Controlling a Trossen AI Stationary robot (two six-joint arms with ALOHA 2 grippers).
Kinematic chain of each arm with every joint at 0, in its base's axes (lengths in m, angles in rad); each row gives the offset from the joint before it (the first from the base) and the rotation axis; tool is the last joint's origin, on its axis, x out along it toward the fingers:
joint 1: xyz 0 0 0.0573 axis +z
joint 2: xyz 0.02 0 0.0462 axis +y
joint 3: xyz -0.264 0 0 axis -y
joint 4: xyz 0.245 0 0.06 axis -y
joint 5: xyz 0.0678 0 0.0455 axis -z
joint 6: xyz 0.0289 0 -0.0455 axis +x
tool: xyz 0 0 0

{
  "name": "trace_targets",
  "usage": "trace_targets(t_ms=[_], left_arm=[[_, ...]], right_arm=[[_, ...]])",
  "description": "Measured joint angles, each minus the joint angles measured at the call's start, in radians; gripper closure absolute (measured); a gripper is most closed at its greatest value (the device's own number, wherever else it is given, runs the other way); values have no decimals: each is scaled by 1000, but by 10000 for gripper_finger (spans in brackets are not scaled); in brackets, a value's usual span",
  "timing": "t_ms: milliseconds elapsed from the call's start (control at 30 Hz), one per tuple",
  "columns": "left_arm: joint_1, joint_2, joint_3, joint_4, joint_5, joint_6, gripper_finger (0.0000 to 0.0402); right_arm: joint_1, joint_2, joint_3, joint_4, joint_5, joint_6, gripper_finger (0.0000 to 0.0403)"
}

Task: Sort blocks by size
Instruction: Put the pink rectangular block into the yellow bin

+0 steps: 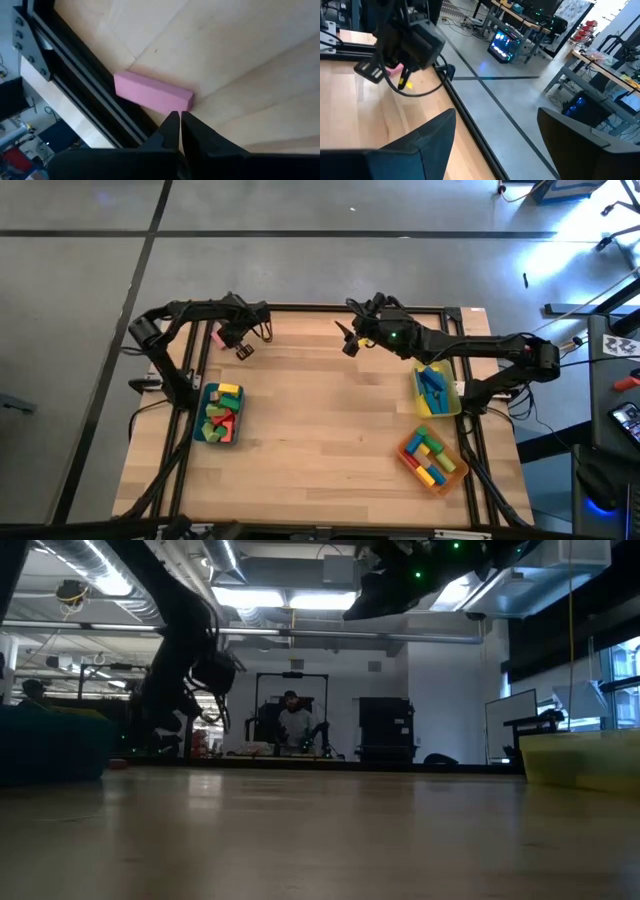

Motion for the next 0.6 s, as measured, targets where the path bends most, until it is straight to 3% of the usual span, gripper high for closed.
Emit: trace_targets(t_ms=[167, 333, 600], left_arm=[[29, 56, 0, -7, -5, -2, 397], [55, 87, 0, -8, -87, -46, 397], [86, 128, -1, 18, -77, 3, 397]], right_arm=[[0, 0, 0, 8, -14, 3, 120], [0, 0, 0, 8, -47, 5, 120], [0, 0, 0, 8, -102, 24, 120]])
